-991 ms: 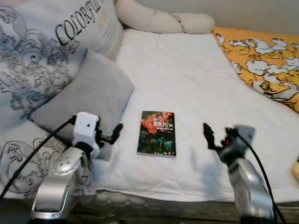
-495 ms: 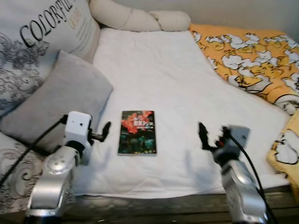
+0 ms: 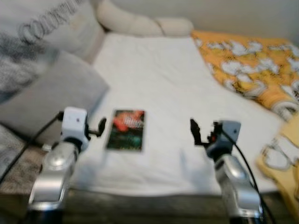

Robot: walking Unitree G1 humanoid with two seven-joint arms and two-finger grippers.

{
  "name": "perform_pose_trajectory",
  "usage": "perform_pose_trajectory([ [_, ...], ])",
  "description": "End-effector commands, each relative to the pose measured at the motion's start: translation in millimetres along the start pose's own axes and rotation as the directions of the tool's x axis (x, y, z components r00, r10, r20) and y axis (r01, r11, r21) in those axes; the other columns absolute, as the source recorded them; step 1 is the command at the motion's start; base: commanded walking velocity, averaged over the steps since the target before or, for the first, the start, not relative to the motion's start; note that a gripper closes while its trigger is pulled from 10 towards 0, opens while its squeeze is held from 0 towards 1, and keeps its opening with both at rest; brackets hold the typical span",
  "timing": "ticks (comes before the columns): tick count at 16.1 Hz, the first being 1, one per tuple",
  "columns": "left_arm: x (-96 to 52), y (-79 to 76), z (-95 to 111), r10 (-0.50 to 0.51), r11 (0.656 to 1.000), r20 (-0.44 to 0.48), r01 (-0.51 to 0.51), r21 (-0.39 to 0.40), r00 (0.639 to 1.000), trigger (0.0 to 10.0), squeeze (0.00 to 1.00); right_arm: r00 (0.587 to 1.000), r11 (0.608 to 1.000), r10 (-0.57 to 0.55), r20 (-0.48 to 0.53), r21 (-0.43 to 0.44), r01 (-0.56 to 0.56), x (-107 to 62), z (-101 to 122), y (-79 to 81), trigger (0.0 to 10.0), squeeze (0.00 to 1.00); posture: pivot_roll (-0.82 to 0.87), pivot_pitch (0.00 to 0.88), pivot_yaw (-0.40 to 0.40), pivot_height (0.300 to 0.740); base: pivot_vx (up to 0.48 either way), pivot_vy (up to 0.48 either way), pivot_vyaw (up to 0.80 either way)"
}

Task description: Clean up the room

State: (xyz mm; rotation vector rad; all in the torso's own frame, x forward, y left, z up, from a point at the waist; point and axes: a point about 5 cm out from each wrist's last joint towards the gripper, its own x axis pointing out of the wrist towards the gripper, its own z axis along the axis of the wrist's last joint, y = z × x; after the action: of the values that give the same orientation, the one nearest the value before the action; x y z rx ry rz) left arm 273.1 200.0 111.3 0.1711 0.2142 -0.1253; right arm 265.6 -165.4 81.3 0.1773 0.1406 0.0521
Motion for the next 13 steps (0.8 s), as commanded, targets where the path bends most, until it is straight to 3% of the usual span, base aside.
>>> perform_pose_trajectory([
  [1,1.9,-2.8,5.3,-0.013,1.000,0.020,0.013,0.020,1.000,10.0,0.00,1.000,1.000,-0.024,0.005,-0.009,0.024,-0.5,2.7,-5.3,10.0,1.00,0.06,0.000,-0.065,0.740,0.000,-0.375,0.00],
  [8,6.6,-5.0,7.7,-0.009,1.000,0.029,0.008,0.029,1.000,10.0,0.00,1.000,0.997,-0.005,-0.010,-0.079,0.004,0.9,-1.9,-2.6,10.0,1.00,0.06,0.000,-0.068,0.740,0.000,-0.374,0.00],
  [13,8.7,-6.4,8.6,-0.014,0.999,0.033,0.013,0.031,0.999,10.0,0.00,1.000,0.999,0.001,0.004,-0.038,-0.001,2.0,-1.4,-0.9,10.0,1.00,0.06,0.000,-0.067,0.740,0.000,-0.373,0.00],
])
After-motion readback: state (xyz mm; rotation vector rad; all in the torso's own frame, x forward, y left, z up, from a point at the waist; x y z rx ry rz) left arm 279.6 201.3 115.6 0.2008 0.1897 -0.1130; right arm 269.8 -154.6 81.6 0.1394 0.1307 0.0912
